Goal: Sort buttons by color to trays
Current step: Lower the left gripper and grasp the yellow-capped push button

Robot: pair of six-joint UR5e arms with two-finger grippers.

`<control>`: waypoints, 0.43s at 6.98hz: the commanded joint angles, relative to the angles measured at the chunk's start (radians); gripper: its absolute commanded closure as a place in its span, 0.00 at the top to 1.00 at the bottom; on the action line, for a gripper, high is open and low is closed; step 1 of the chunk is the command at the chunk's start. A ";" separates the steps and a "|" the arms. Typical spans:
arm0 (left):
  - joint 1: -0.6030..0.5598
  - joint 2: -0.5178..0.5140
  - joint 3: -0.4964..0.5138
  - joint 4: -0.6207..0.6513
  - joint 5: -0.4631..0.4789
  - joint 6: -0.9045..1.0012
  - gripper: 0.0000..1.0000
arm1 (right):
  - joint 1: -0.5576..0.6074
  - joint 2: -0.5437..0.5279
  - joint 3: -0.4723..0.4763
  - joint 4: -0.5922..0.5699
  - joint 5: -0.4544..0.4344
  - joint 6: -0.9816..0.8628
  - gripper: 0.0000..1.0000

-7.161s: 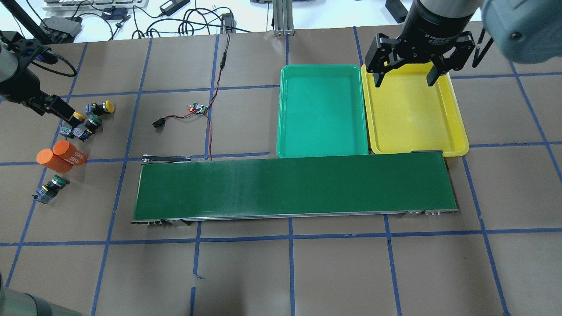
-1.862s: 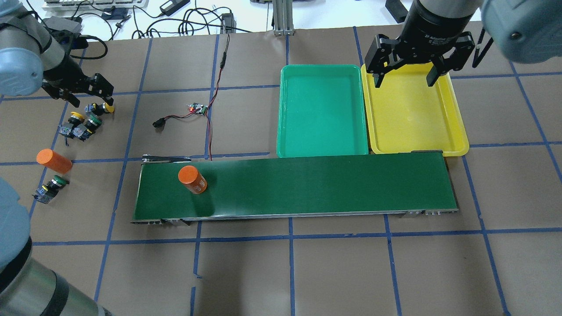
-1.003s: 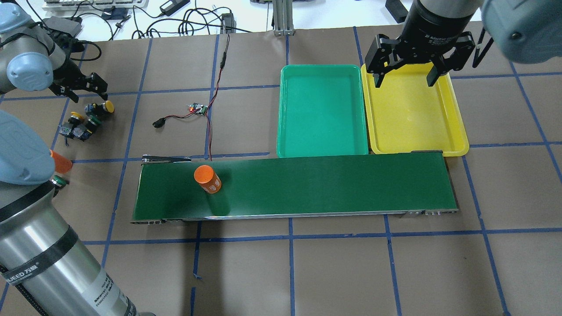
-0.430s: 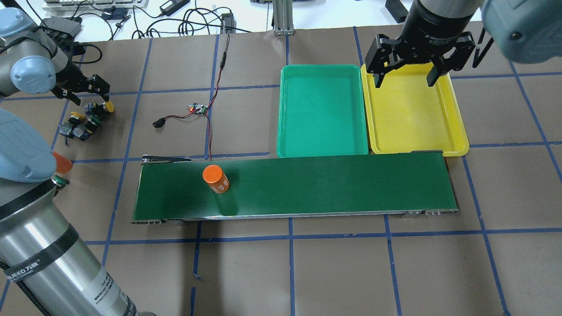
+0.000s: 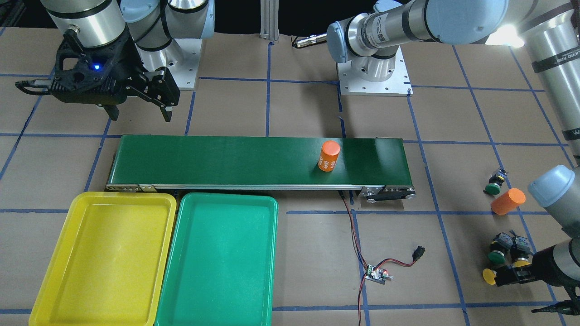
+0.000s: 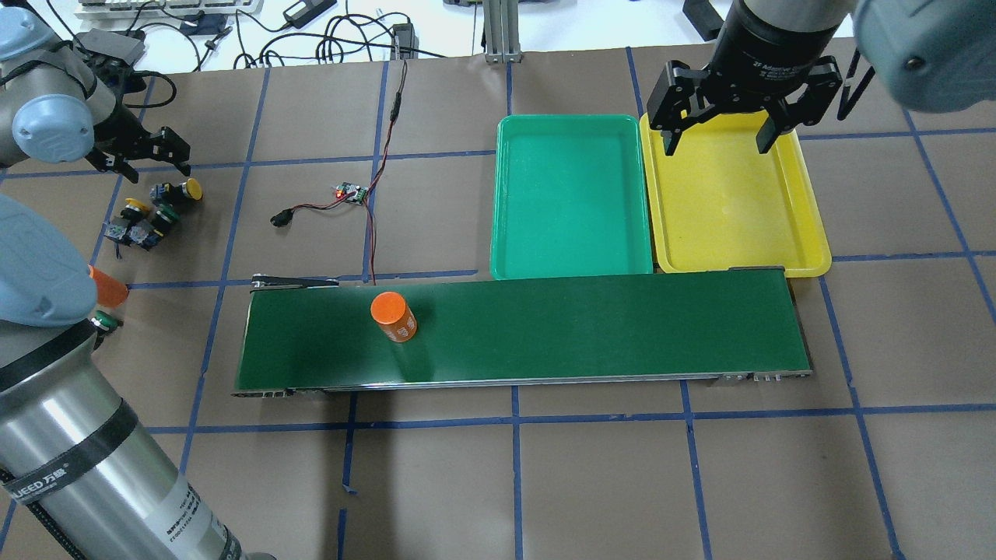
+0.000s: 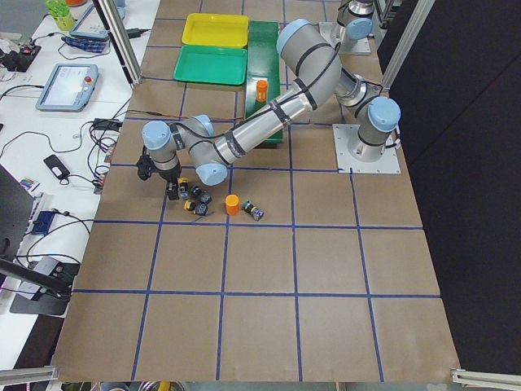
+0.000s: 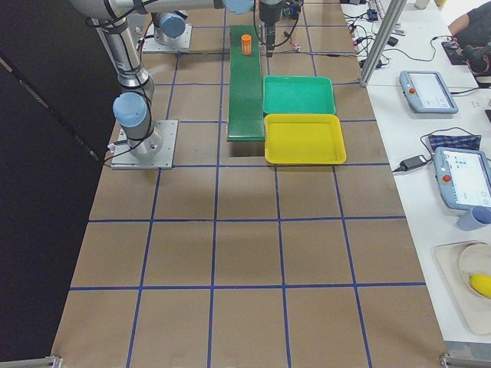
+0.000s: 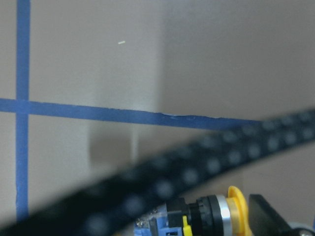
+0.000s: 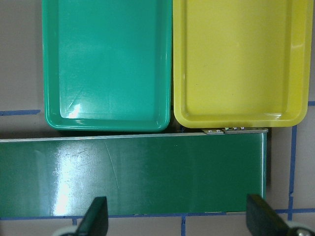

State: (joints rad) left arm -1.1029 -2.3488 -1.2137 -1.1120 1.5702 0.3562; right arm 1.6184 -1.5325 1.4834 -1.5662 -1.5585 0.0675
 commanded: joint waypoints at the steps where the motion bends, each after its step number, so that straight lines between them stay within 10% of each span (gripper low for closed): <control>1: 0.000 -0.007 -0.003 -0.003 -0.007 0.000 1.00 | 0.000 0.000 0.000 0.000 0.000 0.000 1.00; 3: 0.000 -0.006 -0.006 -0.003 -0.062 0.001 1.00 | 0.000 0.000 0.000 0.000 0.000 0.000 1.00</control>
State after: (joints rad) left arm -1.1029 -2.3563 -1.2175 -1.1151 1.5427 0.3555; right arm 1.6184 -1.5324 1.4833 -1.5662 -1.5585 0.0675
